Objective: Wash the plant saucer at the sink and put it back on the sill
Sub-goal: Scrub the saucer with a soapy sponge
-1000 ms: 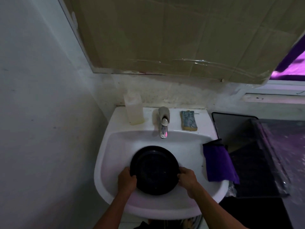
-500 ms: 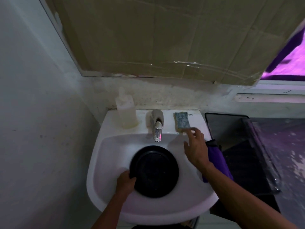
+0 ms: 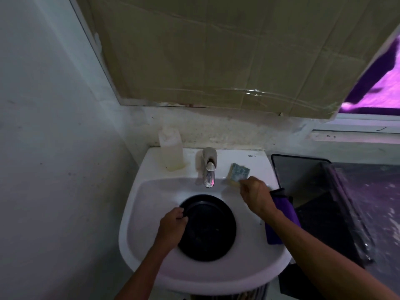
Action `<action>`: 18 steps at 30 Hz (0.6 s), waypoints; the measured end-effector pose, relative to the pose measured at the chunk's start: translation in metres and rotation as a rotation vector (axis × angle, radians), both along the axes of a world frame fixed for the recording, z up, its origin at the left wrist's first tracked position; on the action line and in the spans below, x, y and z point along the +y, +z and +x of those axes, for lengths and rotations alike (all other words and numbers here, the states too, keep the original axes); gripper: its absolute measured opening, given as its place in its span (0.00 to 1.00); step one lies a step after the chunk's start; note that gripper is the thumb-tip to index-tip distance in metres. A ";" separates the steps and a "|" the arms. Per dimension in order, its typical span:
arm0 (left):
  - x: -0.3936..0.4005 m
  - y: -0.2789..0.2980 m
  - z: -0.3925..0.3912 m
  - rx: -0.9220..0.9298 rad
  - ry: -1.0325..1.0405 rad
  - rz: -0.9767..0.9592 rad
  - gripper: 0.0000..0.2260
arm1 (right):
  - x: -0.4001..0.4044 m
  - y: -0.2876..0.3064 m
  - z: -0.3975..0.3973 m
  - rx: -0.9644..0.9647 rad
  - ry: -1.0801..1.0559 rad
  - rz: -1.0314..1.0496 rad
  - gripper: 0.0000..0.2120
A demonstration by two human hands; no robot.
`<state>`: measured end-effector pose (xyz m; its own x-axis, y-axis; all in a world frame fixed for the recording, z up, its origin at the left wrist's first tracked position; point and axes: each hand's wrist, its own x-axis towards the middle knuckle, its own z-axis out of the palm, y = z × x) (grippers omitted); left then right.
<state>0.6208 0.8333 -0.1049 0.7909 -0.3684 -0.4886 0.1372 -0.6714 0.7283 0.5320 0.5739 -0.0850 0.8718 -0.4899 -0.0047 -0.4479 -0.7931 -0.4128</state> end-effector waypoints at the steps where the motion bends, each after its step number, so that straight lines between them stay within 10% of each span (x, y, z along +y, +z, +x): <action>1: -0.003 0.005 -0.001 -0.020 -0.039 -0.026 0.17 | 0.009 0.001 -0.006 -0.020 -0.029 0.079 0.06; 9: -0.006 0.039 0.007 0.021 -0.330 -0.190 0.32 | 0.088 0.035 -0.027 0.070 -0.305 1.365 0.07; 14: 0.015 0.052 0.024 0.460 -0.281 -0.412 0.18 | 0.106 0.058 -0.006 0.055 -0.276 1.454 0.09; 18: 0.022 0.062 0.040 0.400 -0.112 -0.482 0.08 | 0.103 0.083 0.025 0.037 -0.197 1.388 0.06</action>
<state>0.6608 0.8550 -0.0426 0.5254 -0.6905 -0.4972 0.4091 -0.3073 0.8592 0.5567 0.6765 -0.0018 0.7790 -0.1794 -0.6008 -0.5303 0.3229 -0.7839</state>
